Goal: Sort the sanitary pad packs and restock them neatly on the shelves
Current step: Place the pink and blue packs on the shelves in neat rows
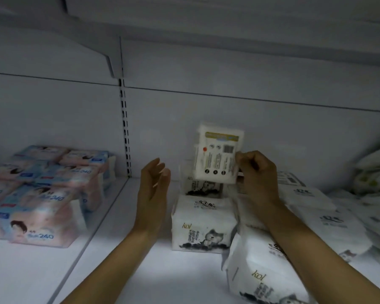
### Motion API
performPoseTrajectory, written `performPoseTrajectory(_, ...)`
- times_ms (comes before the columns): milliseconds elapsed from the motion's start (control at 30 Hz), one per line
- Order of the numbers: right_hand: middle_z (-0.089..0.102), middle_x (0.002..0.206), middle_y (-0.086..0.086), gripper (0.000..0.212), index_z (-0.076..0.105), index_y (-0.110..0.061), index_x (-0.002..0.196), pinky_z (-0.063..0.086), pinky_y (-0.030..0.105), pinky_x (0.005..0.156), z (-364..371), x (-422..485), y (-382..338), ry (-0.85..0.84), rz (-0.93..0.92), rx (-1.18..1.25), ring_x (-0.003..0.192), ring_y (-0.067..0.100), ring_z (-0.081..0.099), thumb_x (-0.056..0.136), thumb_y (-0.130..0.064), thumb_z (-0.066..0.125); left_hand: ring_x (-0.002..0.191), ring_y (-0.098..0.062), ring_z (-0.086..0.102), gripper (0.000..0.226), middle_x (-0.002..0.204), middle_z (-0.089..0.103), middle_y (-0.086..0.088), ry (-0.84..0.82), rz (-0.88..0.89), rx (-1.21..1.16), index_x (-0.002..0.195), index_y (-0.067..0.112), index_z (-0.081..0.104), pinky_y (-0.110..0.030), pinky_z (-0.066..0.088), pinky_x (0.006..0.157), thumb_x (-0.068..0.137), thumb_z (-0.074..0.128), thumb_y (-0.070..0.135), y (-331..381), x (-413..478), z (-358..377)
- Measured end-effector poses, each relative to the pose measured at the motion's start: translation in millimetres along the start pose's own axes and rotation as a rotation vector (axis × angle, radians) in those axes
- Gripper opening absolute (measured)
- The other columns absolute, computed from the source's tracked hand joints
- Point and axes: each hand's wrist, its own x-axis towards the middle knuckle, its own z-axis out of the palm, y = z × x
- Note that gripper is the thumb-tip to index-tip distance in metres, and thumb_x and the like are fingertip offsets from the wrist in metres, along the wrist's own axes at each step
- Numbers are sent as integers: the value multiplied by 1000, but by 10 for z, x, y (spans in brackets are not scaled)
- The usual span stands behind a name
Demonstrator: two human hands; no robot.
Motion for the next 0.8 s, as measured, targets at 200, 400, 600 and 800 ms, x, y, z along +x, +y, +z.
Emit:
performPoseTrajectory(200, 66, 72, 7, 14, 60, 1, 79, 55, 21, 52, 14, -97, -81, -203, 31, 88, 61, 10, 67, 92, -4, 59, 111, -3, 61, 47, 119, 67, 13, -309, 58, 19, 130, 11, 51, -16, 50, 86, 86, 67, 15, 174, 96, -16)
performPoseTrajectory(400, 75, 90, 2, 19, 72, -16, 89, 56, 25, 78, 97, -211, -53, -438, -168, 1, 87, 17, 70, 89, 0, 62, 120, -22, 58, 70, 132, 59, -8, -324, 24, -19, 140, 11, 44, -33, 53, 89, 78, 74, 16, 178, 187, -116)
performPoseTrajectory(600, 71, 93, -17, 31, 69, -28, 93, 51, 14, 75, 102, -185, -46, -360, -272, -150, 85, 2, 65, 88, 1, 62, 120, -23, 59, 57, 132, 60, -1, -169, -134, -306, 137, 25, 47, -44, 53, 93, 83, 64, 26, 199, 300, -268)
performPoseTrajectory(800, 60, 114, -19, 55, 52, -43, 118, 49, 13, 75, 24, -178, 22, -296, -258, -170, 97, -1, 59, 82, -7, 73, 95, -19, 68, 46, 107, 72, 1, -176, -269, -327, 102, 28, 72, -35, 57, 71, 64, 75, 53, 201, 293, -306)
